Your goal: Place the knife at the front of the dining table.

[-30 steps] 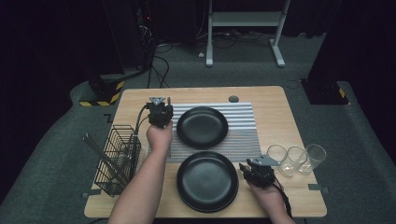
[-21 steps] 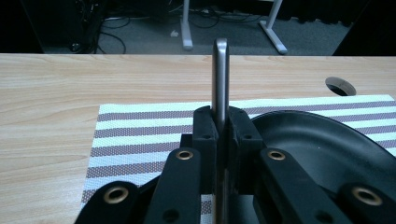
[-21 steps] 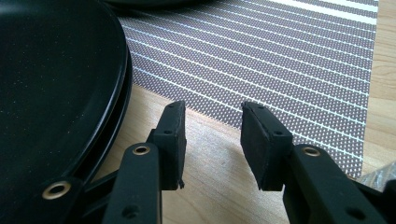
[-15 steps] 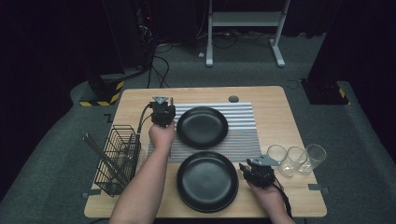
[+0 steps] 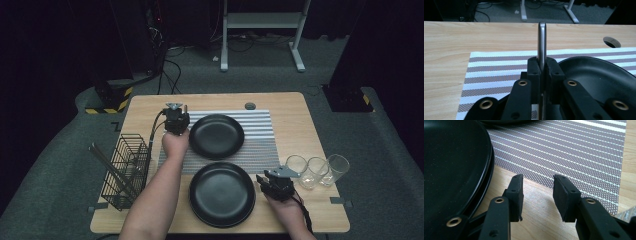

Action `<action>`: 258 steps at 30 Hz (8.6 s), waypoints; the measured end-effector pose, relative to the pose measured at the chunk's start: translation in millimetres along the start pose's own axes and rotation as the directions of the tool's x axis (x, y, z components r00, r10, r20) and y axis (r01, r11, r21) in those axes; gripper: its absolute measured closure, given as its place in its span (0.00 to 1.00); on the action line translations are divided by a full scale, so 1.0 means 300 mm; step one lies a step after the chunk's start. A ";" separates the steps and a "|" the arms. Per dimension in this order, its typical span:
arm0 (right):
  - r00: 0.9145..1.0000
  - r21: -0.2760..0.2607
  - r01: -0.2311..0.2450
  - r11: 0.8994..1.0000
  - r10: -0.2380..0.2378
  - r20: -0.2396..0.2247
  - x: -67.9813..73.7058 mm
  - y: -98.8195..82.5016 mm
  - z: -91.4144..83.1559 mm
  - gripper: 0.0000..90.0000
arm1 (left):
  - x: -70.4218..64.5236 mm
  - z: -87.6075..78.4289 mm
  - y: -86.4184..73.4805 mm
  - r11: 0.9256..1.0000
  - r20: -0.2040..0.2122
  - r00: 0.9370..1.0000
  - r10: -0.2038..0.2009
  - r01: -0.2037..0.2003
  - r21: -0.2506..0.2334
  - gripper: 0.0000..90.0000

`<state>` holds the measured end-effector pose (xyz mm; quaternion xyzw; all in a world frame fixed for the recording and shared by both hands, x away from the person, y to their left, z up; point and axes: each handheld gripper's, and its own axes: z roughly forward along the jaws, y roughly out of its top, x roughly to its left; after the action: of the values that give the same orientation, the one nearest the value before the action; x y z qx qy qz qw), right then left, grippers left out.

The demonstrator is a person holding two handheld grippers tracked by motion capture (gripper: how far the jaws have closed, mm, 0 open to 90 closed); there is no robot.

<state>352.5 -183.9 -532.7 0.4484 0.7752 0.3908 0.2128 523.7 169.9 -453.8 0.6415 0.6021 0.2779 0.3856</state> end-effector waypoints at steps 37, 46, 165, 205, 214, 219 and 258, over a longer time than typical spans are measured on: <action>1.000 0.020 0.004 1.000 -0.004 -0.007 0.000 0.001 0.004 0.66 | 0.032 -0.095 0.063 1.000 -0.029 1.000 -0.004 0.004 -0.027 0.93; 1.000 0.022 0.005 1.000 -0.004 -0.010 0.001 0.002 0.005 0.66 | 0.048 -0.073 0.050 1.000 -0.069 0.998 0.012 -0.011 0.014 0.93; 1.000 0.035 0.022 0.999 -0.021 -0.011 0.006 0.003 0.009 0.65 | 0.037 -0.051 -0.177 0.985 -0.072 0.994 0.082 -0.069 0.158 0.61; 1.000 0.038 0.017 0.999 -0.017 -0.016 0.005 0.003 0.009 0.64 | 0.064 -0.206 -0.390 0.987 -0.061 0.994 0.093 -0.085 0.133 0.55; 1.000 0.039 0.020 0.999 -0.020 -0.016 0.005 0.003 0.010 0.63 | 0.079 -0.233 -0.438 0.989 -0.070 0.995 0.077 -0.067 0.133 0.56; 1.000 0.040 0.020 0.999 -0.019 -0.016 0.005 0.003 0.010 0.63 | 0.081 -0.239 -0.447 0.991 -0.070 0.996 0.063 -0.055 0.120 0.58; 1.000 0.044 0.028 0.999 -0.028 -0.014 0.008 0.003 0.011 0.63 | 0.084 -0.251 -0.466 0.996 -0.070 0.997 0.043 -0.037 0.086 0.78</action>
<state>354.1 -180.2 -533.9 0.4396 0.7911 0.3737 0.2032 386.9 203.7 -531.1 0.6589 0.6139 0.2826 0.3304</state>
